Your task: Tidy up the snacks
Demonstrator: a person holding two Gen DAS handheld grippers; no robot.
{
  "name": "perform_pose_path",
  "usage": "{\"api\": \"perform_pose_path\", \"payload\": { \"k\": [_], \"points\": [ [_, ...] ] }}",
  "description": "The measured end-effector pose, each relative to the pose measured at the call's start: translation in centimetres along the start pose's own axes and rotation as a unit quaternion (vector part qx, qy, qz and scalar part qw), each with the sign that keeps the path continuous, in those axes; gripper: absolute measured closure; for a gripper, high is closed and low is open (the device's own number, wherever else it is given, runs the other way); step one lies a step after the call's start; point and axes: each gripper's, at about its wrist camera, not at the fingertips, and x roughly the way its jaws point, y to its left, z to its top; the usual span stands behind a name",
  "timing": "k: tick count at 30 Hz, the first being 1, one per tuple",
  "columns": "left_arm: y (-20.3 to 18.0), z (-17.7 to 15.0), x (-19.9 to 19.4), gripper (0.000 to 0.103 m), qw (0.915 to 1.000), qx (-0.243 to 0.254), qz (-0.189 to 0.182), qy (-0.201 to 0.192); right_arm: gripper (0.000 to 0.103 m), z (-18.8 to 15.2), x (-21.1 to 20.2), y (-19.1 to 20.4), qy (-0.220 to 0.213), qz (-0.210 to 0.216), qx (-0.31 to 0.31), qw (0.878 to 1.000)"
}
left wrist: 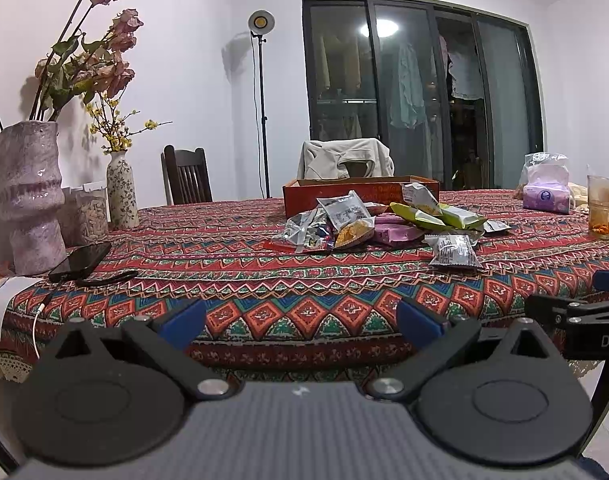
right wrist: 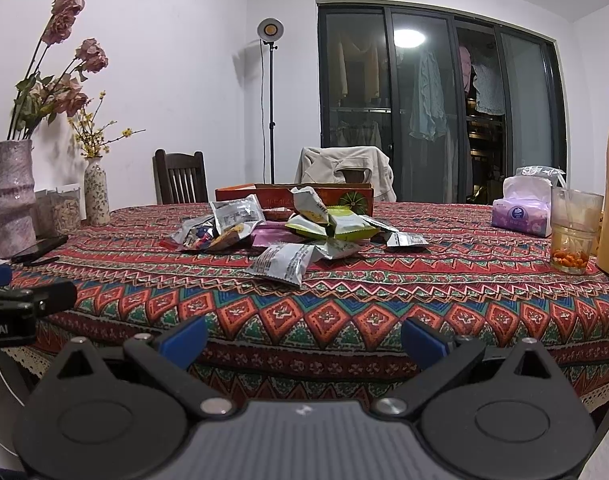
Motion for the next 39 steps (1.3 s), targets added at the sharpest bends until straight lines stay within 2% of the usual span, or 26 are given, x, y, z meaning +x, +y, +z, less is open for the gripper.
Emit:
{"api": "perform_pose_path", "payload": {
  "k": [23, 30, 39],
  "points": [
    [-0.1, -0.2, 0.6, 0.000, 1.0000, 0.008, 0.000, 0.004, 0.000, 0.2, 0.0, -0.1, 0.003, 0.000, -0.001, 1.000],
    [-0.1, 1.1, 3.8, 0.000, 0.9993, 0.031, 0.013, 0.014, 0.000, 1.8, 1.7, -0.5, 0.000, 0.009, 0.004, 1.000],
    [-0.2, 3.3, 7.8, 0.000, 0.9995, 0.003, 0.010, 0.030, 0.000, 4.2, 5.5, -0.6, 0.012, 0.028, -0.014, 0.999]
  ]
}}
